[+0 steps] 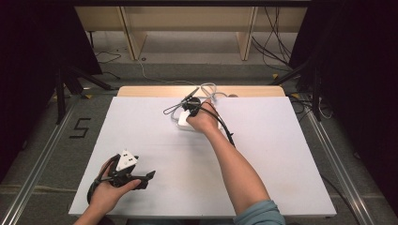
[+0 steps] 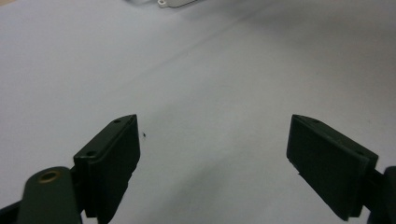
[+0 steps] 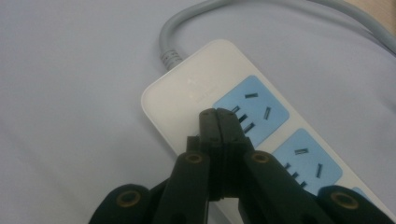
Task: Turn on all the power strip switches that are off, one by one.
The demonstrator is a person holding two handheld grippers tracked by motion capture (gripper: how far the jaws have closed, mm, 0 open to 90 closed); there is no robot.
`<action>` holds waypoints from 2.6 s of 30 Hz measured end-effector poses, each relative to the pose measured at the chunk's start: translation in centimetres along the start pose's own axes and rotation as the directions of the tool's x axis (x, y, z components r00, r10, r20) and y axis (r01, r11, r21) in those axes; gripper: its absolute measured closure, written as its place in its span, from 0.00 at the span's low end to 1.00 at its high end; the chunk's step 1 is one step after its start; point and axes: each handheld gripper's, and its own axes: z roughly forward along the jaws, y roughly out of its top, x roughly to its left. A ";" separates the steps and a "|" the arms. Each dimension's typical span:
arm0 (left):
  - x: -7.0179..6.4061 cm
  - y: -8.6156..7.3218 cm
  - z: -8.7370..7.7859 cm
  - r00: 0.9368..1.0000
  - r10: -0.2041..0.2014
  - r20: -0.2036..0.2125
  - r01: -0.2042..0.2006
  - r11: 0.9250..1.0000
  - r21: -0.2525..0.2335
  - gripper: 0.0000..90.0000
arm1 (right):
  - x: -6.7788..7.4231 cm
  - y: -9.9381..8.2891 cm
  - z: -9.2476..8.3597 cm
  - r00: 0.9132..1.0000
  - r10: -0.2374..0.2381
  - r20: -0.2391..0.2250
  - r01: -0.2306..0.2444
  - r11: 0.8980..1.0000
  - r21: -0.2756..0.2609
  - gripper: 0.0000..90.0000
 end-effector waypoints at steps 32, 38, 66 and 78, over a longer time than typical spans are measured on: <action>0.0 0.0 0.1 1.000 -0.002 -0.001 0.002 1.000 -0.002 0.19 | 0.8 0.4 0.2 0.998 -0.039 0.050 0.037 0.998 0.043 1.00; 0.0 0.1 0.1 1.000 0.004 0.000 -0.004 1.000 0.001 0.19 | 1.0 0.3 0.2 0.997 -0.038 0.063 0.035 0.999 0.040 1.00; 0.1 0.0 0.0 1.000 0.000 0.005 0.000 1.000 0.000 0.19 | 0.6 -0.1 -0.3 1.000 0.021 0.016 -0.021 0.999 -0.026 1.00; 0.0 0.0 0.1 1.000 -0.003 0.003 0.003 1.000 -0.003 0.19 | 0.0 -0.1 -1.5 0.999 0.012 0.036 -0.012 1.000 -0.021 1.00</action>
